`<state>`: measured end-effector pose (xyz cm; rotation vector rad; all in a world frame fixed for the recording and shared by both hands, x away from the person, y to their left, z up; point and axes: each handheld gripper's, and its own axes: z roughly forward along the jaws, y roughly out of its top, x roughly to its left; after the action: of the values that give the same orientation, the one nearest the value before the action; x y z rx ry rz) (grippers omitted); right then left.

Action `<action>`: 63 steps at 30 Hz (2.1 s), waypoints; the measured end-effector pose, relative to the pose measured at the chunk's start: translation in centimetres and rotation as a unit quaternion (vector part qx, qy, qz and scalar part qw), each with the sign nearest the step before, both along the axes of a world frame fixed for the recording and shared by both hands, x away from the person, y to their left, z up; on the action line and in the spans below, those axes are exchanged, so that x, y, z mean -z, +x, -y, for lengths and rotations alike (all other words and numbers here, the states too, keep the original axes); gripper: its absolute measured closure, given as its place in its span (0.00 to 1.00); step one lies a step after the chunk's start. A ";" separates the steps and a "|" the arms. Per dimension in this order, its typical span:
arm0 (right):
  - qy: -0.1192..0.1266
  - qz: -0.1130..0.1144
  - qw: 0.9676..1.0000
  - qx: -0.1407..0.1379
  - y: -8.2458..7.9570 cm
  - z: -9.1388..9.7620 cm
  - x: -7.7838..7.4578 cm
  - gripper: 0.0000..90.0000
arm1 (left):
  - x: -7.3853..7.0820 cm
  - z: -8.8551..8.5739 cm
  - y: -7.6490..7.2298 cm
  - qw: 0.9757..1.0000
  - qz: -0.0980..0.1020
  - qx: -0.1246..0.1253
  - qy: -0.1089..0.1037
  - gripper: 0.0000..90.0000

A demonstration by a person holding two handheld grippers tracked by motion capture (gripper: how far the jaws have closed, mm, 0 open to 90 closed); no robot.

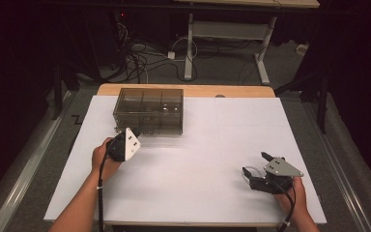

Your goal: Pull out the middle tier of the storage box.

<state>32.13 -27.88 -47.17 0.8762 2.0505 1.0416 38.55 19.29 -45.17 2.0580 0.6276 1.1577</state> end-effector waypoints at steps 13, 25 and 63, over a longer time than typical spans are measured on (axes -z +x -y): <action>-0.003 -0.008 1.000 -0.003 0.2 -0.2 0.3 0.19 | -0.1 -2.6 3.5 0.989 -0.118 -0.046 -0.071 0.97; -0.005 -0.007 1.000 -0.002 0.3 -0.2 0.3 0.19 | 0.6 -3.3 4.5 0.984 -0.163 -0.055 -0.047 0.93; -0.004 -0.002 1.000 -0.001 0.1 0.1 0.0 0.19 | 0.9 -4.9 3.1 0.980 -0.192 -0.040 -0.037 0.93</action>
<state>32.21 -27.94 -47.18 0.8727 2.0579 1.0341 41.66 24.15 -46.02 2.2267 0.9296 0.7667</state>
